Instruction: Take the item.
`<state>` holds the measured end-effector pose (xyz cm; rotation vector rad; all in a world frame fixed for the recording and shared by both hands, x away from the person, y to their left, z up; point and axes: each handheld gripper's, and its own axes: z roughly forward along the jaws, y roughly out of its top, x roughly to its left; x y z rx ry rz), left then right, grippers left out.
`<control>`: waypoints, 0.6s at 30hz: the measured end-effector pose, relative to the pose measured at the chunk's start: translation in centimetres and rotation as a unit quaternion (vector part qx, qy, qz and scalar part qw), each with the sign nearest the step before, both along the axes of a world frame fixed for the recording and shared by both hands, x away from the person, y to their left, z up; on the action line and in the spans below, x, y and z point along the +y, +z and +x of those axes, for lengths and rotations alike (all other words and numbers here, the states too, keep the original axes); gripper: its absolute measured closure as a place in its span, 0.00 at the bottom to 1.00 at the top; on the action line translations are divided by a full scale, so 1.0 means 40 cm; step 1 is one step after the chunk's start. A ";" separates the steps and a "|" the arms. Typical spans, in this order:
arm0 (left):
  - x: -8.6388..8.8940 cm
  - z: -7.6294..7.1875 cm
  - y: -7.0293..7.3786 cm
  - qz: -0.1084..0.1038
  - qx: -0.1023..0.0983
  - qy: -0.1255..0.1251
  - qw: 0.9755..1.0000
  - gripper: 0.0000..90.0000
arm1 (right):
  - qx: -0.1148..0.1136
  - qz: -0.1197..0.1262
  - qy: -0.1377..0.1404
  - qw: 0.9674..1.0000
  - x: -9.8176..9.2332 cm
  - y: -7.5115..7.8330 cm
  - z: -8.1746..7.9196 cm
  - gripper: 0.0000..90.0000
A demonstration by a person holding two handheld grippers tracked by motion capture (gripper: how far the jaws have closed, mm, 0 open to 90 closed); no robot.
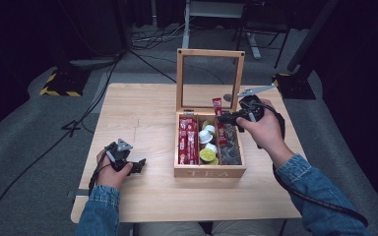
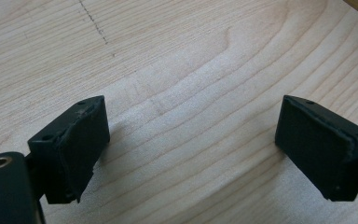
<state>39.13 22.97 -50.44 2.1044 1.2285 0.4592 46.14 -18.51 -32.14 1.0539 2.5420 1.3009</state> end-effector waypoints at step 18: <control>0.000 0.000 0.000 0.000 0.000 0.000 1.000 0.11 | -0.007 -0.014 -0.070 0.997 -0.163 0.014 0.014 0.90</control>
